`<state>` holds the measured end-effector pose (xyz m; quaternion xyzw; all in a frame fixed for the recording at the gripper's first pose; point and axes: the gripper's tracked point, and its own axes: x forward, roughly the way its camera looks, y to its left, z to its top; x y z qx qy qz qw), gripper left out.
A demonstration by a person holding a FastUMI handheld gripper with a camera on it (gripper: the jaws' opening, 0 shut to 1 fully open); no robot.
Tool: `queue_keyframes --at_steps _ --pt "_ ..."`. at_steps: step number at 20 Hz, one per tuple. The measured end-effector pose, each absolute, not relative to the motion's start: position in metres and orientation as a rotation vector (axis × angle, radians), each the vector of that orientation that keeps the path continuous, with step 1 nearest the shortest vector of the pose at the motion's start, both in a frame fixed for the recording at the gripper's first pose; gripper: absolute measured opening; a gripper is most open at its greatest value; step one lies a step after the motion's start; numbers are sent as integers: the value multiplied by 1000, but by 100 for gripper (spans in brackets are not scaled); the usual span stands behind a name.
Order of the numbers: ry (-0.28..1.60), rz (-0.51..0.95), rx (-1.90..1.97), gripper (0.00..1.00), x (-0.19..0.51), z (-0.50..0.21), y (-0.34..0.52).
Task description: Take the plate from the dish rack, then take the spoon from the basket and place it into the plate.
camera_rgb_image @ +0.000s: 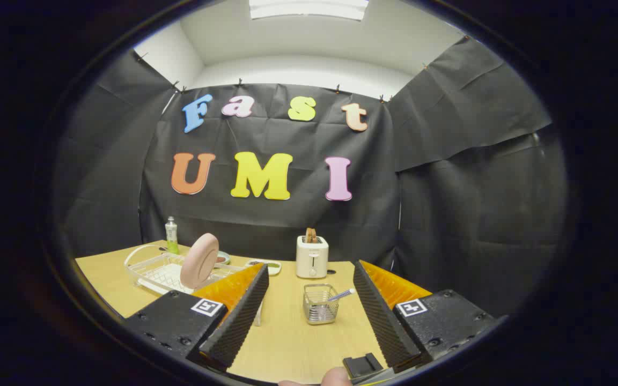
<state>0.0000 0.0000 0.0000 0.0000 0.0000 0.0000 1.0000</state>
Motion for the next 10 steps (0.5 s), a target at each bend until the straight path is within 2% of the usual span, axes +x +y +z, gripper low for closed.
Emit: queue_keyframes --at_steps 10 --pt "0 10 24 100 -4 1 6"
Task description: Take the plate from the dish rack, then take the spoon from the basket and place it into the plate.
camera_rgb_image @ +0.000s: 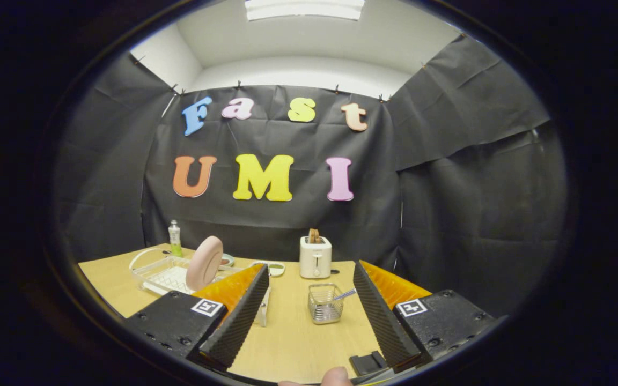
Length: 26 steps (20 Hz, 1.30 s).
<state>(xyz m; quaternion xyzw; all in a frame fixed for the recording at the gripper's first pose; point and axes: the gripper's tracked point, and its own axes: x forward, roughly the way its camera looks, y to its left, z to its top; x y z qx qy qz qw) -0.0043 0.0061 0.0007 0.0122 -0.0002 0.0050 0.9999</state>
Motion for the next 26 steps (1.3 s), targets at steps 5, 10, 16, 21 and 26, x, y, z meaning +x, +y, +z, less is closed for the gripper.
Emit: queue_keyframes --at_steps 5,10,16,21,26 --pt "-5 -4 9 100 -4 3 8" --pt "9 11 5 100 -1 -1 15" --pt "-5 22 33 100 3 5 20" --pt "-9 41 28 100 12 18 34" --pt "52 155 21 100 34 39 79"
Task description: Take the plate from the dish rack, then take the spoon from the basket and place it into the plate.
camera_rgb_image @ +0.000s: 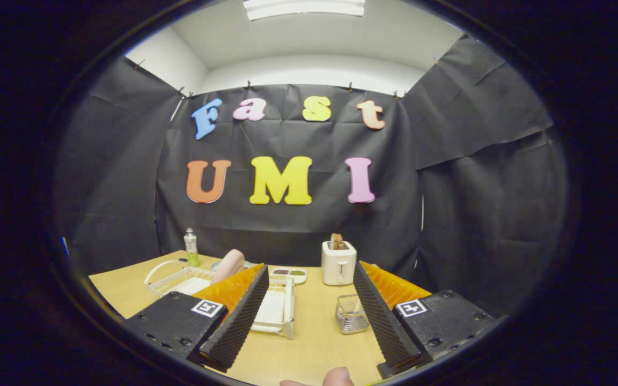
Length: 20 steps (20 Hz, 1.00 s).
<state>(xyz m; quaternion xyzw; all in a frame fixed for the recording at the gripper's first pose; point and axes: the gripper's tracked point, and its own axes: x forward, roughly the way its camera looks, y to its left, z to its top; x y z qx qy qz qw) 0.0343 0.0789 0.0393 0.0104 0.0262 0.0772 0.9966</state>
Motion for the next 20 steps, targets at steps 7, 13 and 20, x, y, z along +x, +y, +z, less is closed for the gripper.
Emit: queue_keyframes --at_steps 7,13,20 --pt "178 293 -4 100 94 77 145" --pt "406 408 1 100 139 78 206" --pt "683 407 -56 100 193 37 251"
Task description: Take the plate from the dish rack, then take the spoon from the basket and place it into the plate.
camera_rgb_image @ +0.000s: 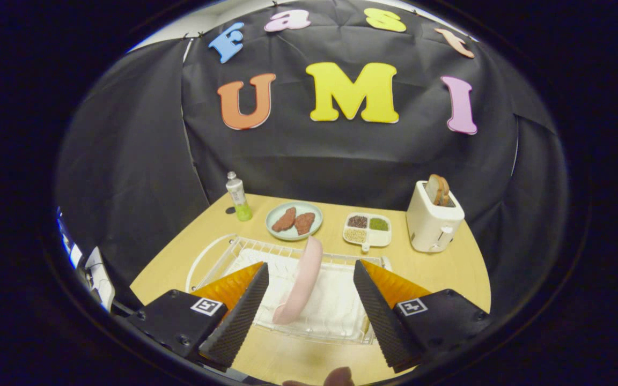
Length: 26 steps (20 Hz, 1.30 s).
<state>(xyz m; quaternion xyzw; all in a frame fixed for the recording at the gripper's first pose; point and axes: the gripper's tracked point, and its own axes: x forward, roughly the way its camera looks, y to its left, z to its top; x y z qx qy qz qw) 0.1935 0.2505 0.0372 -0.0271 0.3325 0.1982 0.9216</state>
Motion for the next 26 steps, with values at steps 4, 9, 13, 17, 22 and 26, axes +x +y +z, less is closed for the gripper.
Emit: queue_keyframes --at_steps 4,9,13,17,22,26 --pt "789 388 -23 100 214 8 264" --pt "897 325 23 97 236 -22 274" --pt "966 302 30 83 238 -42 287" --pt "1010 278 43 70 238 -53 293" --pt "1049 227 68 44 236 -59 294" --pt "1043 177 43 39 233 -55 290"
